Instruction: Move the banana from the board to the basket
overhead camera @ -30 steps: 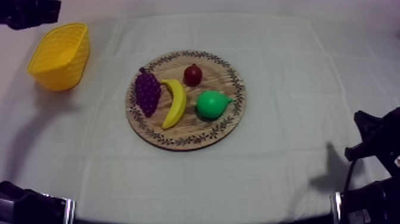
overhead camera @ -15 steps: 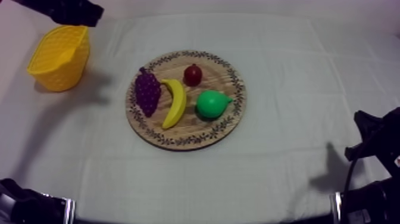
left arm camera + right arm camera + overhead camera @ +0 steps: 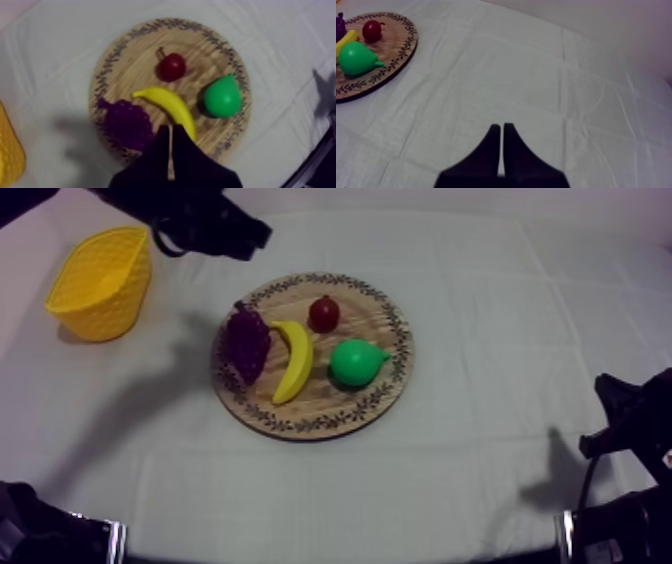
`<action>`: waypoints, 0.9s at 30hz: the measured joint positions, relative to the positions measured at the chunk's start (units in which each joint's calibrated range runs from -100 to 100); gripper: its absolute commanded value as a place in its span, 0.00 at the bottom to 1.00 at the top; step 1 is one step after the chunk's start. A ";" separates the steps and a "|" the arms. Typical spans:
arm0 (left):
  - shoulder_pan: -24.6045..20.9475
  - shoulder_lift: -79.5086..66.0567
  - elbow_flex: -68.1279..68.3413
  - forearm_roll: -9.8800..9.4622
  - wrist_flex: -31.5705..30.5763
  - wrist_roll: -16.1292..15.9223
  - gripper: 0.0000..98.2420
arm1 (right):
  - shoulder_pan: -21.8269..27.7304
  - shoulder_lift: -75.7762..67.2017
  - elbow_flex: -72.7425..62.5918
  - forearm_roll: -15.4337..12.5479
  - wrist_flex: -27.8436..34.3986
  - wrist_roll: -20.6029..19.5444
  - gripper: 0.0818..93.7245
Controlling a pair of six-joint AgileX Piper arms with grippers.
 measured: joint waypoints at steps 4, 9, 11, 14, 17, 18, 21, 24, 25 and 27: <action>2.77 1.33 0.84 0.58 0.10 1.96 0.00 | 0.00 0.00 0.00 0.00 -0.03 0.00 0.00; 4.14 2.44 2.84 1.35 0.09 3.67 0.00 | 0.00 0.00 0.00 0.00 -0.03 0.00 0.00; 3.98 3.04 3.07 1.71 0.09 4.38 0.00 | 0.00 0.00 0.00 0.00 -0.03 0.00 0.00; 3.53 3.95 2.56 2.20 0.46 5.56 0.00 | 0.00 0.00 0.00 0.00 -0.03 0.00 0.00; 3.43 5.11 1.63 2.34 0.97 6.64 0.00 | -0.03 0.00 0.00 0.00 -0.03 0.00 0.00; 3.47 5.48 1.27 2.42 0.95 6.96 0.00 | -0.03 0.00 0.00 0.00 -0.03 0.00 0.00; 3.85 6.77 0.18 2.30 1.13 7.55 0.00 | -0.08 0.00 0.00 0.00 -0.03 0.00 0.00; 4.69 7.93 -0.68 1.81 1.22 8.28 0.06 | -0.10 0.00 0.00 0.00 -0.03 0.00 0.00; 4.85 8.24 -0.77 1.81 1.31 8.51 0.09 | -0.10 0.00 0.00 0.00 -0.10 0.00 0.00; 5.20 8.79 -0.77 1.54 1.49 9.15 0.14 | -0.10 0.00 0.00 0.00 -0.10 0.00 0.00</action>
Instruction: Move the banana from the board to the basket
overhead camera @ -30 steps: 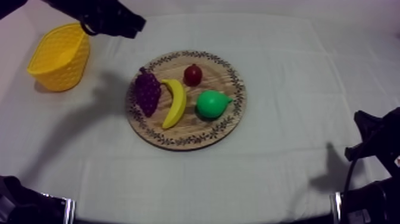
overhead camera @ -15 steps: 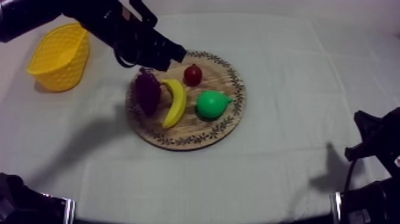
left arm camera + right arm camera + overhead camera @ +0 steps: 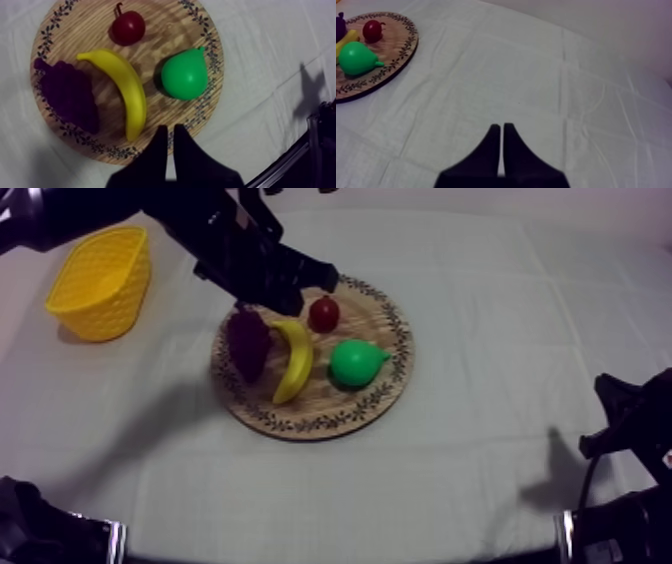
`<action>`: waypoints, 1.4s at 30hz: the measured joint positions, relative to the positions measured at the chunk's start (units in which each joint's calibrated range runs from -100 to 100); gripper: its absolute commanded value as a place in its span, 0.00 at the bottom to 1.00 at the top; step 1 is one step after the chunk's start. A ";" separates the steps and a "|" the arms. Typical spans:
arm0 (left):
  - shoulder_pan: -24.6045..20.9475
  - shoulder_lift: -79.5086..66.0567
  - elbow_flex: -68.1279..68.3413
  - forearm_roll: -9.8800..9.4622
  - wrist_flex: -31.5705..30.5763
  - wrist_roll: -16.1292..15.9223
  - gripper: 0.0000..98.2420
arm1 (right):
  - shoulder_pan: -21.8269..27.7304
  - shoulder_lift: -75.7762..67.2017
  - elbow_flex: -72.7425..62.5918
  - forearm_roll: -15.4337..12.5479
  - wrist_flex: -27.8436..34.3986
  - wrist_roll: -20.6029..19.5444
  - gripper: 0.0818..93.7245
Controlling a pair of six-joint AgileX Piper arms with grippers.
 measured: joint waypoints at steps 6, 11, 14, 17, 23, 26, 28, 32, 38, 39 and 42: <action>0.53 0.34 0.79 -1.66 1.10 2.89 0.49 | -0.02 0.00 0.00 0.00 0.00 0.00 0.00; 0.49 0.34 1.20 -2.11 1.28 4.68 0.57 | -0.02 0.00 0.00 0.00 0.00 0.00 0.00; 0.42 0.93 1.20 -2.18 1.35 4.68 0.58 | -0.02 0.00 0.00 0.00 0.00 0.00 0.00; 0.24 2.33 1.20 -2.12 1.35 4.83 0.58 | -0.05 0.00 0.00 0.00 0.00 0.00 0.00; -0.01 7.37 -0.29 -1.20 0.18 4.37 0.57 | -0.05 0.00 0.00 0.00 0.00 0.00 0.00; -0.27 10.74 -1.86 -0.62 -0.19 4.03 0.56 | -0.05 0.00 0.00 0.00 0.00 0.00 0.00; -0.61 12.82 -3.06 -0.33 -0.19 3.69 0.56 | -0.05 0.00 0.00 0.00 0.00 0.00 0.00; -1.33 17.74 -5.52 0.33 -0.43 3.25 0.55 | -0.05 0.00 0.00 0.00 0.00 0.00 0.00; -2.93 23.68 -7.82 1.64 -0.77 2.21 0.55 | -0.05 0.00 0.00 0.00 0.06 0.00 0.00; -3.14 24.55 -7.99 1.84 -0.73 2.14 0.55 | -0.05 0.00 0.00 0.00 0.06 0.00 0.00; -3.66 26.72 -8.78 2.40 -0.73 1.66 0.55 | -0.05 0.00 0.00 0.00 0.06 0.00 0.00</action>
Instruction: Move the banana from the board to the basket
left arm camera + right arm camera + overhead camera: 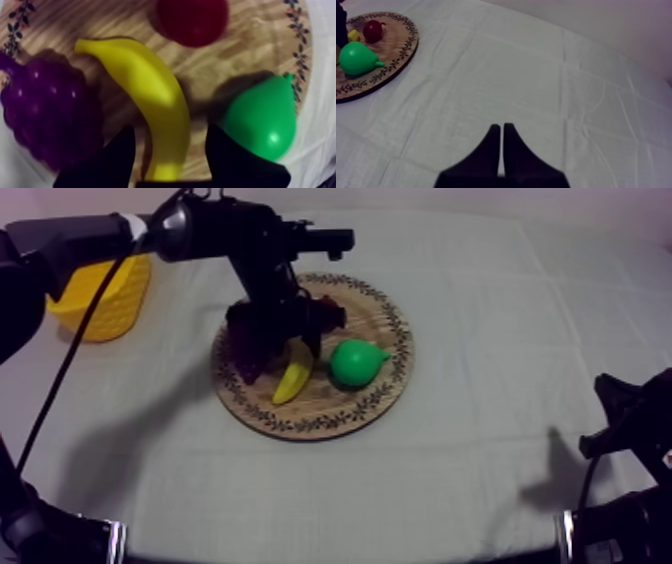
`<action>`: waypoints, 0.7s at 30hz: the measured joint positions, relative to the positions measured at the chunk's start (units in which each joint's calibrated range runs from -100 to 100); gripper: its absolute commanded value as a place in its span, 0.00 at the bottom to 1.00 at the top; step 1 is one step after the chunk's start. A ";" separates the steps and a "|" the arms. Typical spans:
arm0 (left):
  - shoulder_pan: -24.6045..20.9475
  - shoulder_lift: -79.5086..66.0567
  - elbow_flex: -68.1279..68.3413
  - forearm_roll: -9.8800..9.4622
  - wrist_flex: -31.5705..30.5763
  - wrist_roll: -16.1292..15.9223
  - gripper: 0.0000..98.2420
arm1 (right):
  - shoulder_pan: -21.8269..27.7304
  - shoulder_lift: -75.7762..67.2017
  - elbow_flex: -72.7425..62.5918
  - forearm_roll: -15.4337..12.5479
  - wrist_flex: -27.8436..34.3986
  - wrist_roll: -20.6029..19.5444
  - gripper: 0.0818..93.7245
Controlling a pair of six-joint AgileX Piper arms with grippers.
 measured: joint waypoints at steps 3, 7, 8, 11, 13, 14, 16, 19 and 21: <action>-0.11 1.73 -0.91 0.53 0.25 -0.18 0.52 | 0.00 0.00 0.00 0.00 -0.08 0.00 0.00; -0.11 3.40 -2.12 1.22 0.50 -0.46 0.41 | 0.00 0.00 0.00 0.00 -0.08 0.00 0.00; -0.11 3.76 -2.33 1.42 0.58 -0.54 0.37 | -0.05 0.00 0.00 0.00 0.00 0.00 0.00; -0.06 4.62 -2.55 1.92 0.58 -0.80 0.26 | -0.11 0.00 0.00 0.00 0.00 0.00 0.00; -0.06 4.82 -2.63 1.99 0.67 -0.85 0.23 | -0.11 0.00 0.00 0.00 0.00 0.00 0.00; -0.06 4.98 -2.63 2.06 0.67 -0.99 0.22 | -0.11 0.00 0.00 0.00 0.00 0.00 0.00; -0.06 4.98 -2.45 2.18 0.49 -1.14 0.21 | -0.11 0.00 0.00 0.00 0.00 0.00 0.00; -0.16 4.25 -1.89 2.12 0.03 -1.38 0.20 | -0.11 0.00 0.00 0.00 0.00 0.00 0.00; -0.16 3.34 -1.52 1.99 0.16 -1.53 0.20 | -0.11 0.00 0.00 0.00 0.00 0.00 0.00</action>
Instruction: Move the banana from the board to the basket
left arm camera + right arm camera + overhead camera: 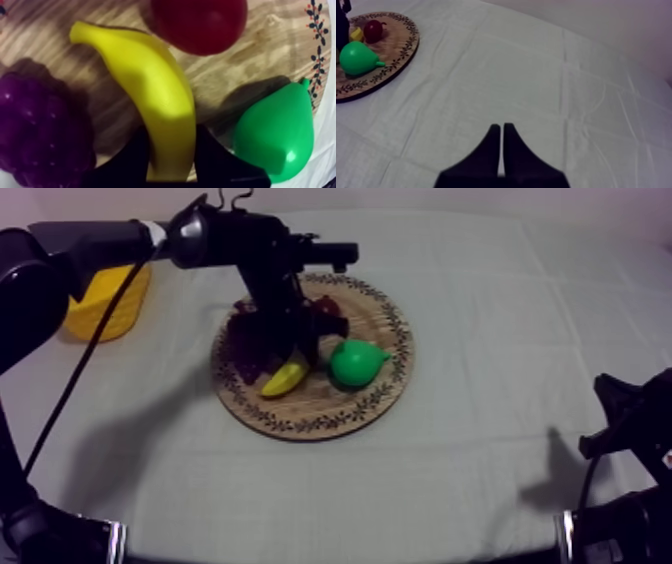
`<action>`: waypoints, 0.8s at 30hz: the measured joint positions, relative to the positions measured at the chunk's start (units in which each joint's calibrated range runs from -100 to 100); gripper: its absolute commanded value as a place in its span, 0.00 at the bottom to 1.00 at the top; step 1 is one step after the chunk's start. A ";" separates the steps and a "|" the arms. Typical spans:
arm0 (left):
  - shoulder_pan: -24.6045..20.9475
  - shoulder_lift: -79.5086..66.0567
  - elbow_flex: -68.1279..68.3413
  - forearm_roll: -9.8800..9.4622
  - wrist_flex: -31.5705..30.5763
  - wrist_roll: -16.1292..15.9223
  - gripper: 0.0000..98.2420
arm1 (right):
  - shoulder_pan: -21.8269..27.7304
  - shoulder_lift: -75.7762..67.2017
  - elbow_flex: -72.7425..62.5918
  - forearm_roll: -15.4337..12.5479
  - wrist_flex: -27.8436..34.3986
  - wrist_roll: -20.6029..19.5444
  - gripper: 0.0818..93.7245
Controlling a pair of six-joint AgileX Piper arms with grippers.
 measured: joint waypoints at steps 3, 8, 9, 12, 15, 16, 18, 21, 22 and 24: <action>0.00 -2.04 -0.27 -0.51 0.53 -0.05 0.20 | 0.00 0.00 0.00 0.00 0.00 0.00 0.00; 0.12 -6.90 -2.64 -1.72 3.76 0.64 0.20 | 0.00 0.00 0.00 0.00 0.00 0.00 0.00; 0.17 -8.15 -3.41 -2.09 4.74 0.90 0.20 | 0.00 0.00 0.00 0.00 0.00 0.00 0.00; 0.17 -11.69 -5.76 -3.03 7.44 1.60 0.20 | 0.00 0.00 0.00 0.00 0.00 0.00 0.00; -0.15 -15.41 -8.28 -3.85 10.55 2.21 0.20 | 0.00 0.00 0.00 0.00 0.00 0.00 0.00; -0.28 -16.66 -9.20 -4.17 11.62 2.44 0.20 | 0.00 0.00 0.00 0.00 0.00 0.00 0.00; -0.63 -19.09 -10.86 -4.54 13.59 2.72 0.20 | 0.00 0.00 0.00 0.00 0.00 0.00 0.00; -1.42 -22.01 -13.45 -5.45 16.36 2.89 0.20 | 0.00 0.00 0.00 0.00 0.00 0.00 0.00; -1.91 -22.96 -14.02 -5.62 17.19 2.77 0.20 | 0.00 0.00 0.00 0.00 0.00 0.00 0.00; -3.06 -24.53 -14.15 -6.05 18.30 2.45 0.20 | 0.00 0.00 0.00 0.00 0.00 0.00 0.00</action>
